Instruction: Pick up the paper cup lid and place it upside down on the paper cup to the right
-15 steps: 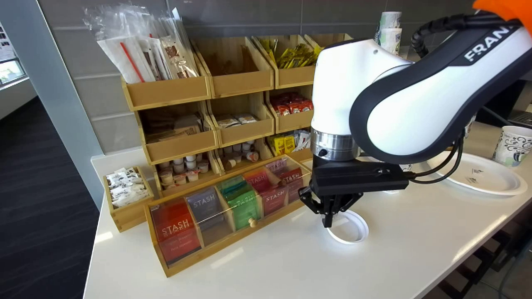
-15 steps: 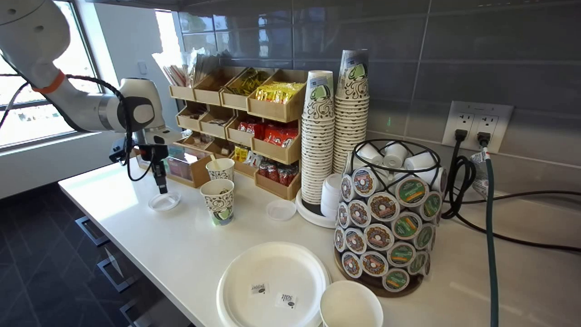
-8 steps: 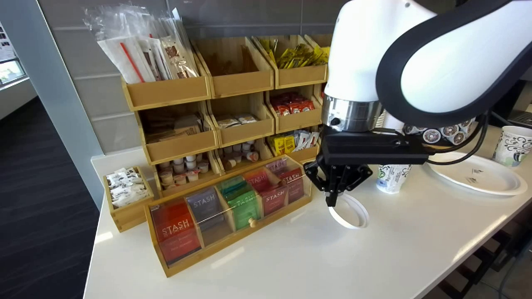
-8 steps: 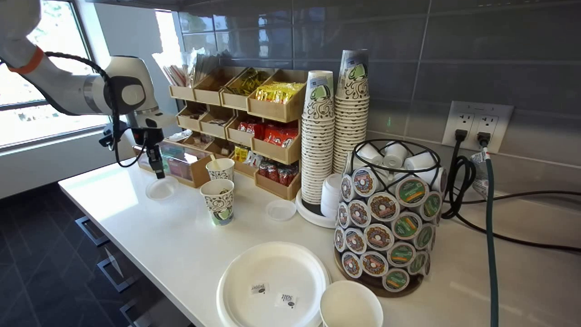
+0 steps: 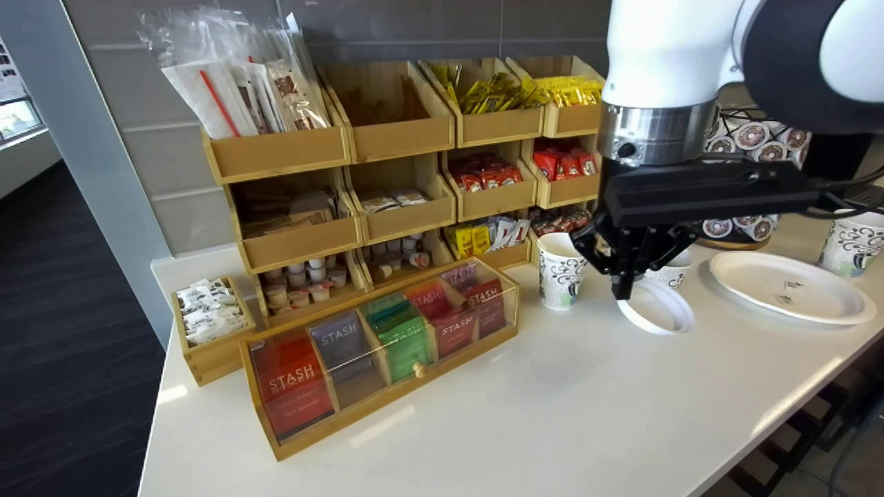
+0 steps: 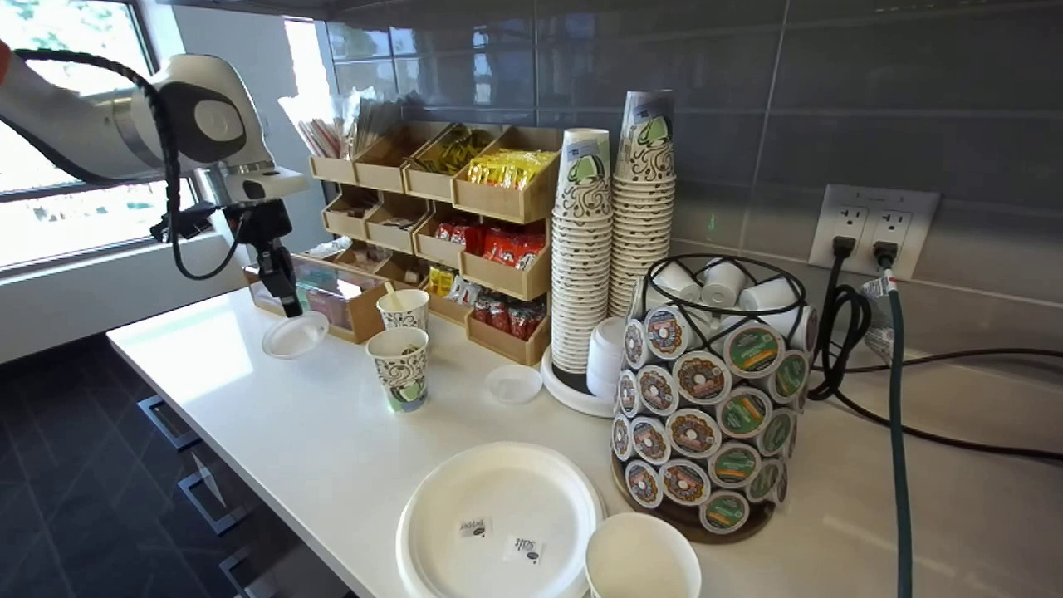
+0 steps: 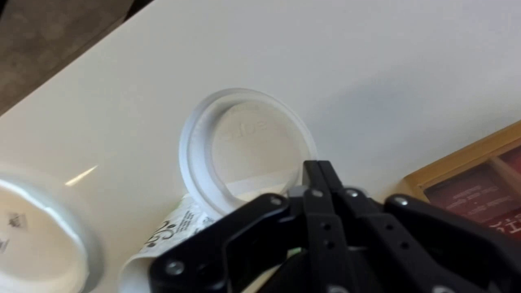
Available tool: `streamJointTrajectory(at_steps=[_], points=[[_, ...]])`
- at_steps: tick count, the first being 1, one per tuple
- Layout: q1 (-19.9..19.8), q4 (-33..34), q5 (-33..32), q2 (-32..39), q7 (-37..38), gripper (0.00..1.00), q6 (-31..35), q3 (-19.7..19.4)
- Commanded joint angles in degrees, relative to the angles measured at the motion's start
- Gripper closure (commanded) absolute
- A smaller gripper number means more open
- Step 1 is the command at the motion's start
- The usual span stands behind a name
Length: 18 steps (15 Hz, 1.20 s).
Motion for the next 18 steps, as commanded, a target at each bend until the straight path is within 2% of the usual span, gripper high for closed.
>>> streamJointTrajectory(at_steps=[1,4,6,7,14,18], points=[[-1.81,2.28,-4.61,-3.67,-0.11,1.0,-13.05,2.34],[-2.46,6.68,-7.07,-2.74,-4.28,1.0,-21.58,3.21],[-3.12,8.04,-7.64,-1.79,-8.55,1.0,-20.02,2.79],[-2.83,6.4,-6.01,-3.44,-5.69,0.99,-19.89,3.37],[-3.48,7.69,-6.46,-2.3,-8.37,1.0,-19.91,3.11],[-5.59,9.12,-8.96,-0.13,-12.6,1.0,-19.09,1.41]])
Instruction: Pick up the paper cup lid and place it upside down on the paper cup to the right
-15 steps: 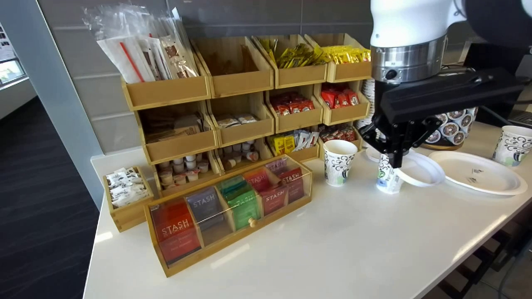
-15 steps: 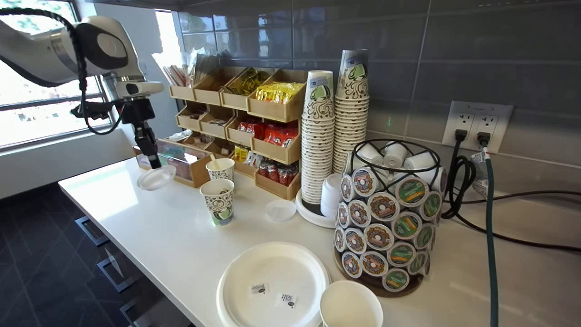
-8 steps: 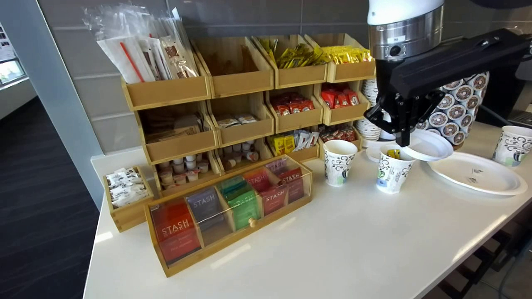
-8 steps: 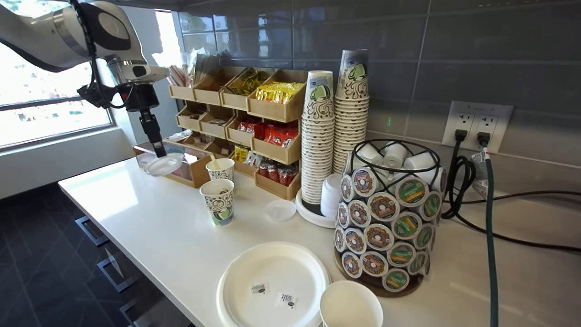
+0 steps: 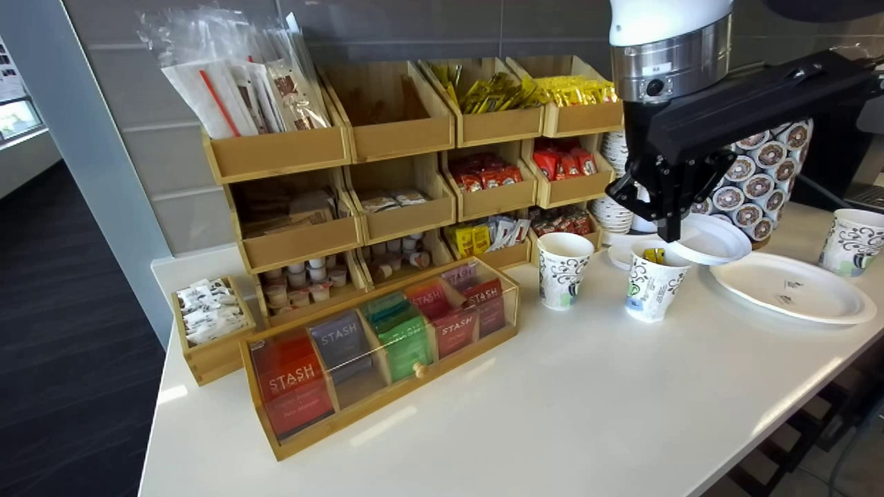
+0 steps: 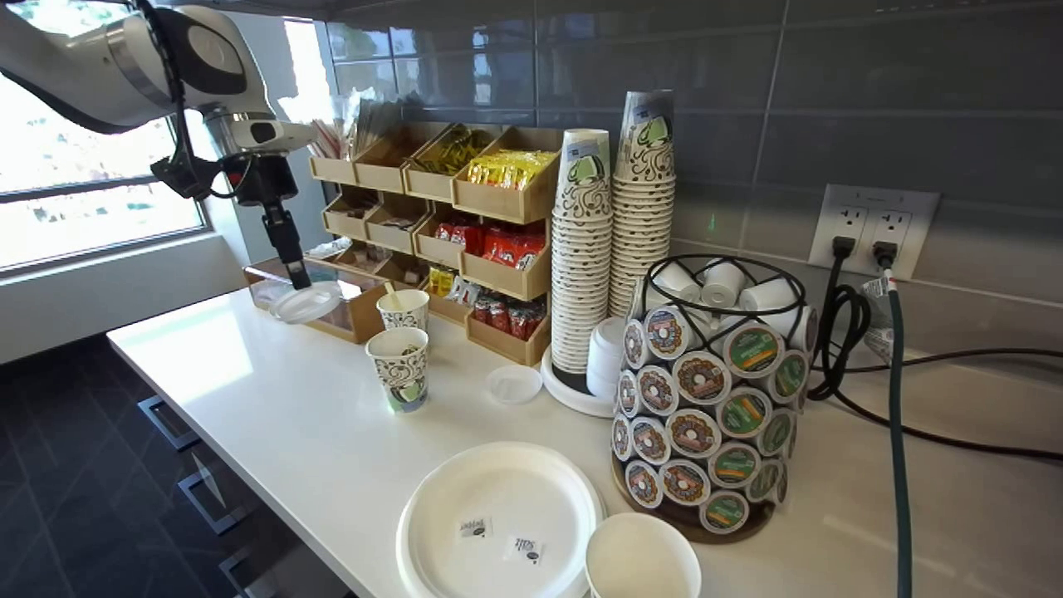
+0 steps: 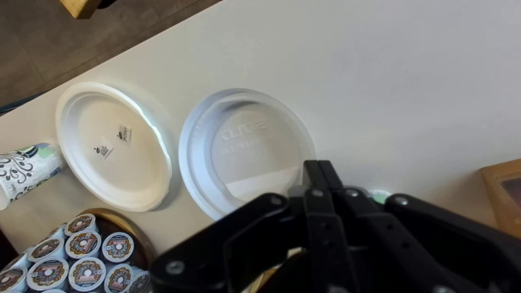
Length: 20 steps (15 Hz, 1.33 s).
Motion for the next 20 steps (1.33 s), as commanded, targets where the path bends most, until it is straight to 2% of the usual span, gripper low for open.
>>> streamJointTrajectory(at_steps=[1,10,20], points=[[-2.58,1.65,-2.06,2.43,-5.11,1.0,0.59,-1.23],[-4.77,5.72,-1.7,9.43,-18.9,1.0,4.73,-3.6],[-4.65,6.84,-1.3,13.82,-21.43,1.0,6.42,-6.1]])
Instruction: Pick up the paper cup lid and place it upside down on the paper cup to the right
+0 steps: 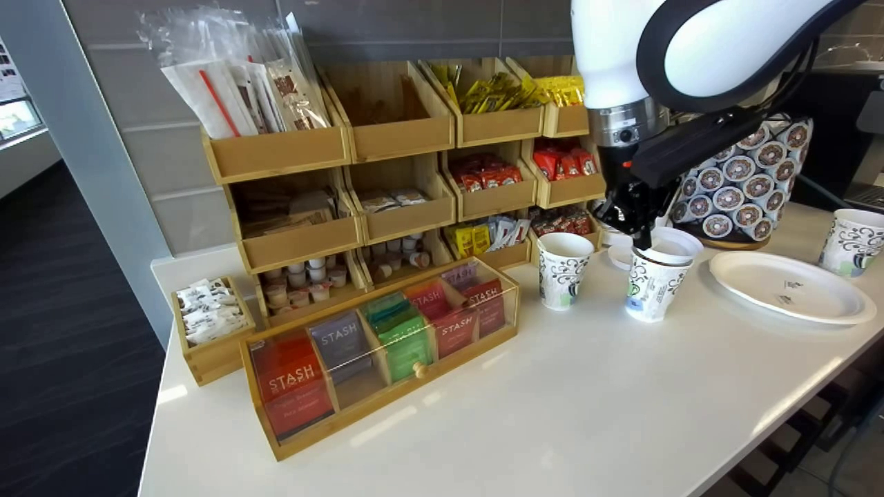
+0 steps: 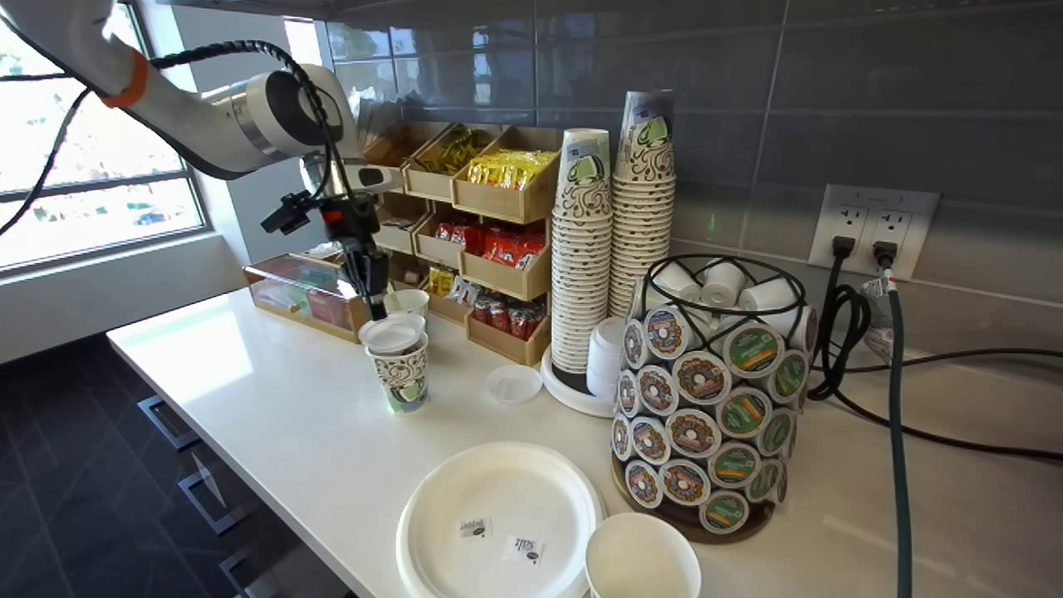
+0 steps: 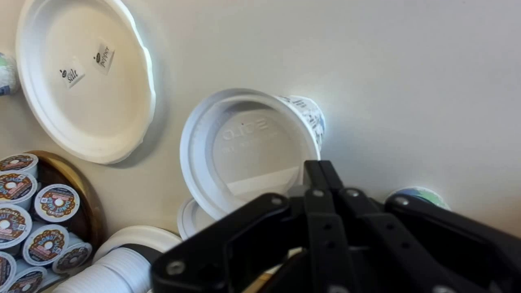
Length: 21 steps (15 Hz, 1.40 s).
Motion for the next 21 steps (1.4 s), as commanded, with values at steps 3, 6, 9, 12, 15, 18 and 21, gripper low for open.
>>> streamJointTrajectory(at_steps=[3,6,9,12,15,18,21], points=[[0.17,0.96,0.89,1.62,-1.34,0.74,0.06,-0.99],[0.29,0.47,0.81,0.4,-1.44,0.6,0.62,-0.94],[0.12,-0.46,2.06,-2.33,-1.93,0.38,1.1,-0.81],[-0.27,-1.19,4.24,-4.55,-3.07,0.16,0.96,-0.69],[-0.6,-0.13,8.29,-3.47,-3.97,0.0,-0.04,-0.67],[-1.93,-1.33,15.06,-4.04,-4.58,0.0,0.05,-1.52],[-3.95,-3.94,20.62,-5.39,-4.44,0.0,1.29,-3.32]])
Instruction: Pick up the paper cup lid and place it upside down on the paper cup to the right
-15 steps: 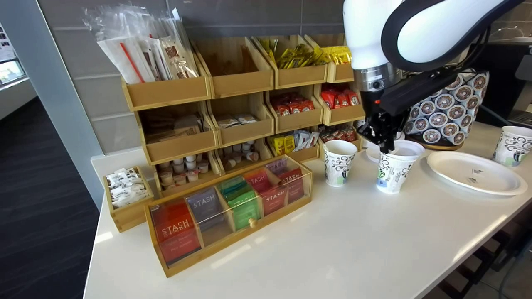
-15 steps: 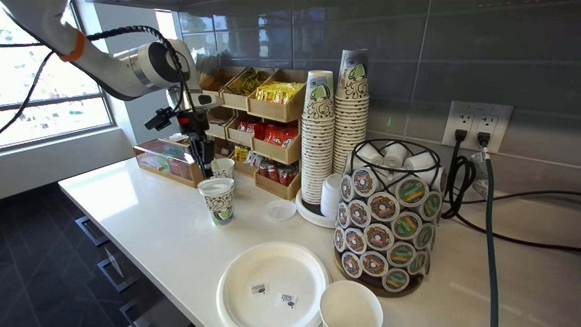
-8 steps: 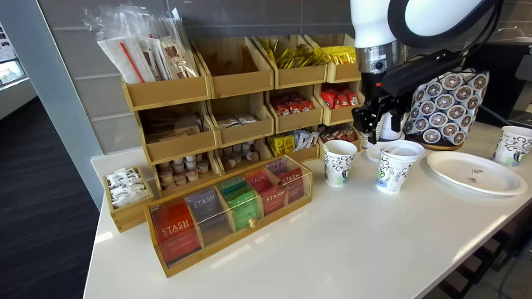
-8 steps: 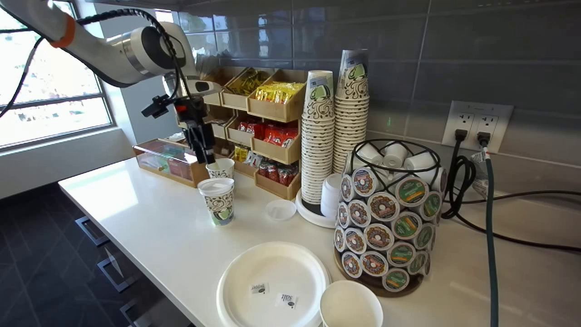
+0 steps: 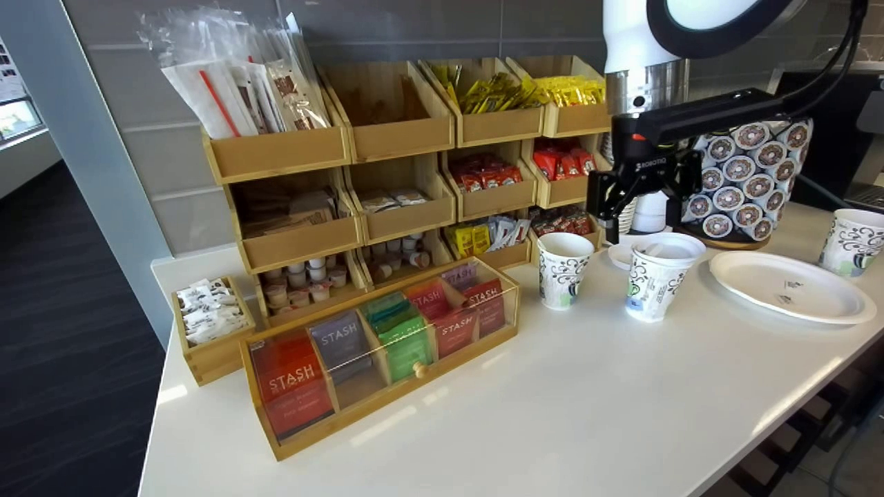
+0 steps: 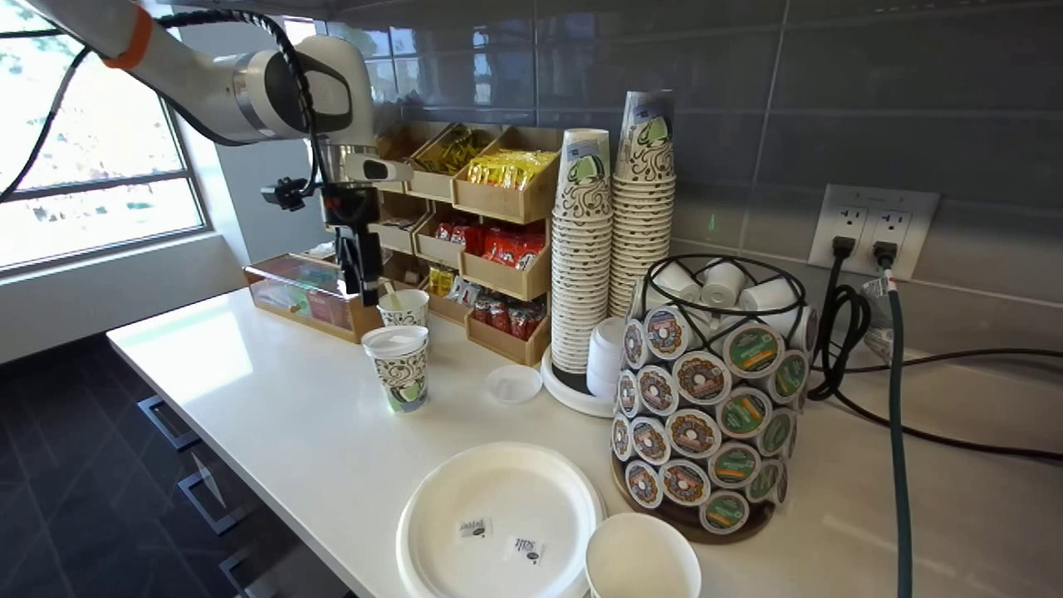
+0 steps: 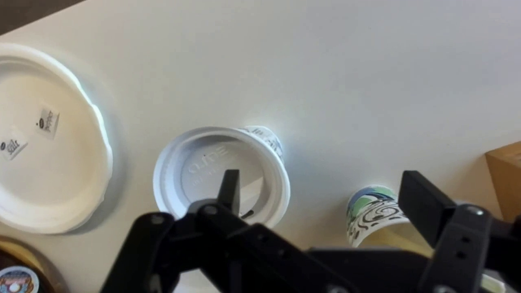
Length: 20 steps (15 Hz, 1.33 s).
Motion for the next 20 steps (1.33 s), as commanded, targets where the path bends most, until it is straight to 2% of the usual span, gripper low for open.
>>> streamJointTrajectory(at_steps=[1,9,15,20], points=[[-2.64,-3.91,7.0,-2.24,-1.01,0.0,1.39,-2.32],[-5.73,-6.11,15.37,-2.3,-0.34,0.0,1.12,-5.13],[-5.66,-6.96,11.62,-2.38,3.26,0.0,1.41,-5.42],[-5.53,-7.66,10.37,-1.5,4.58,0.0,5.41,-5.36]])
